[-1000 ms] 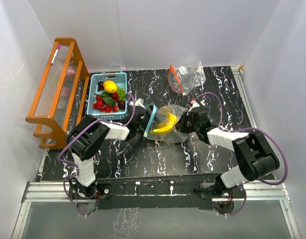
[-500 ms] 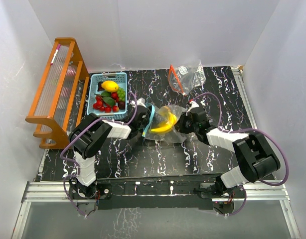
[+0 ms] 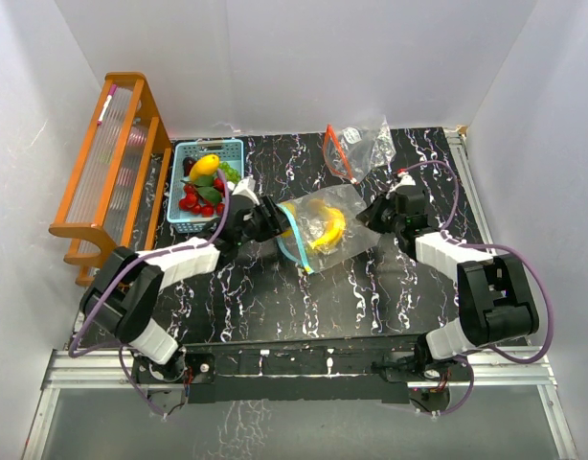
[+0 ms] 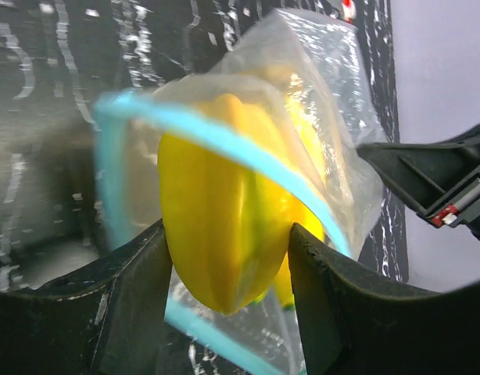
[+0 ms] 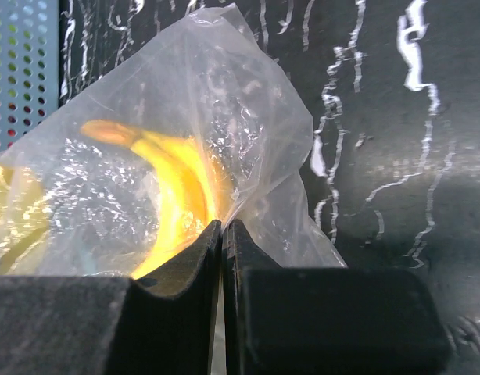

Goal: Open the zip-top bag and remove the fake food
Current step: Pick up the fake fruit from the zipper food storage bag, then place the fake fruit in the bin.

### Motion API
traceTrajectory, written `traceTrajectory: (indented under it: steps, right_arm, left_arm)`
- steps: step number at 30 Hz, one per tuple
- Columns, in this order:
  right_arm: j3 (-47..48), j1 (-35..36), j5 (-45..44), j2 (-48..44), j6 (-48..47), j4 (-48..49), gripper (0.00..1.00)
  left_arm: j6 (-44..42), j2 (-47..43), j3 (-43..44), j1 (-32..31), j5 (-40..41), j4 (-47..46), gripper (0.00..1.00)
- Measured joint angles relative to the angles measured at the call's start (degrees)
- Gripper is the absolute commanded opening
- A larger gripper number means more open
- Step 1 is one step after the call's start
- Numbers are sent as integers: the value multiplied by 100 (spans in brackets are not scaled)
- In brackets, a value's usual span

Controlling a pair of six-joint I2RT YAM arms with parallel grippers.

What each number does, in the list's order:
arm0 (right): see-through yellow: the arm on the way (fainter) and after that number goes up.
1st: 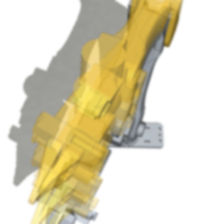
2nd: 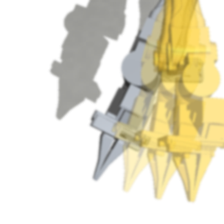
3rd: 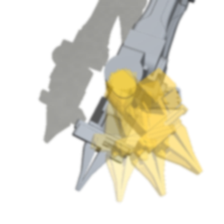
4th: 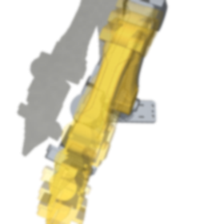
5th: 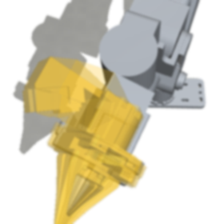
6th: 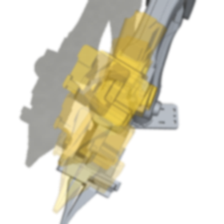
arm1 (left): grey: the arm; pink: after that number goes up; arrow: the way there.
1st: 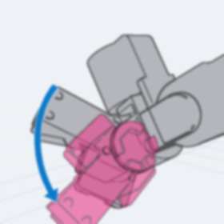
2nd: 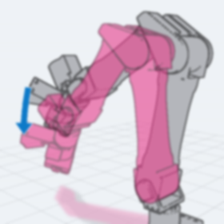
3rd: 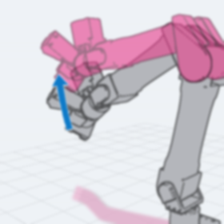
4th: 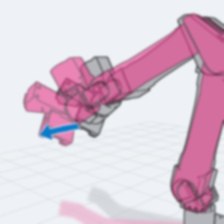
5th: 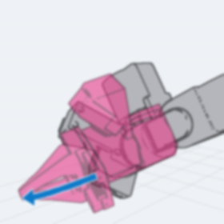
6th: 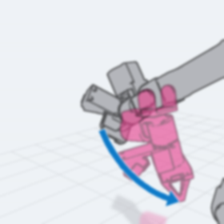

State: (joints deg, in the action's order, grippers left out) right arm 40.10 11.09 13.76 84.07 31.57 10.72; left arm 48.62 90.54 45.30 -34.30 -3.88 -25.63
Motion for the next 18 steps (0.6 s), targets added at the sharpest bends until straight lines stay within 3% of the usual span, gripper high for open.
traceTrajectory:
  steps: [9, 18]
  right_arm:
    - [2, -483, 164, 105, -72, -15, 8]
    - [2, -511, 400, 306, -125, -13, 8]
  left_arm:
    - [-90, -402, -317, 999, -291, 428, 30]
    - [-374, -726, 297, 1797, -350, 905, 31]
